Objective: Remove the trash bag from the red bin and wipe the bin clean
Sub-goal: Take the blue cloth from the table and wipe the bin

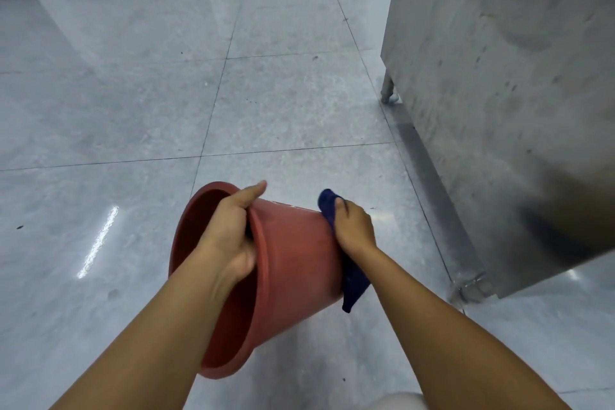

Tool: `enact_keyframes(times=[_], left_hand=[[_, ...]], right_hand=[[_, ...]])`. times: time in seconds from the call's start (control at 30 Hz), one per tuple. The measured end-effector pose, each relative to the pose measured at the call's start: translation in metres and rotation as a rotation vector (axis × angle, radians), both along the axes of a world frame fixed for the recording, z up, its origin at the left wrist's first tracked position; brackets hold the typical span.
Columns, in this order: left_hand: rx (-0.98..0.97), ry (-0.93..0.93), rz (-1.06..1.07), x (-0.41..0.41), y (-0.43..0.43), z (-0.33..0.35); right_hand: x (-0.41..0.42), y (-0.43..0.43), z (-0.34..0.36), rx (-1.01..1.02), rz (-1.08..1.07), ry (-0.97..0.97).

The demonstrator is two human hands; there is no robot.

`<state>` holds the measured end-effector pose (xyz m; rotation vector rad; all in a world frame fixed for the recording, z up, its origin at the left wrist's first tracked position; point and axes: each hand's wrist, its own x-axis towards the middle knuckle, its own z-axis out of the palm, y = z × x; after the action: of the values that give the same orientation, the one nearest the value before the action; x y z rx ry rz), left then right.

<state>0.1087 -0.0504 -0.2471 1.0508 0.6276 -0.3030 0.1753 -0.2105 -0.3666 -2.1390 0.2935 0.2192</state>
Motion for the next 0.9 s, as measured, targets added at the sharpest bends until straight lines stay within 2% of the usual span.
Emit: enact_keyframes(times=[0.1,0.2,0.27,0.43,0.53,0.67,0.8,0.9], left_hand=[[0.076,-0.069,-0.061,0.001,-0.009,0.004],[0.136,-0.173,-0.068,0.004,-0.002,0.004],[0.169,-0.188,-0.15,0.002,0.001,0.003],[0.211,-0.211,-0.319,-0.006,-0.018,-0.004],[0.282,-0.251,-0.324,-0.008,-0.015,-0.009],[0.334,-0.23,-0.375,-0.012,-0.007,-0.011],[0.223,-0.194,-0.388,-0.018,-0.002,-0.014],[0.195,-0.164,-0.356,-0.021,0.004,-0.02]], right_hand=[[0.0,-0.021,0.003,0.277,-0.336,0.069],[0.004,-0.03,0.033,0.388,-0.454,-0.008],[-0.002,-0.019,0.061,0.397,-0.371,-0.138],[-0.042,0.051,0.105,0.306,0.062,-0.357],[-0.048,0.074,0.114,0.327,0.256,-0.314],[-0.041,0.07,0.11,0.264,0.339,-0.294],[-0.03,0.059,0.093,0.105,0.353,-0.299],[-0.016,0.044,0.077,0.014,0.337,-0.233]])
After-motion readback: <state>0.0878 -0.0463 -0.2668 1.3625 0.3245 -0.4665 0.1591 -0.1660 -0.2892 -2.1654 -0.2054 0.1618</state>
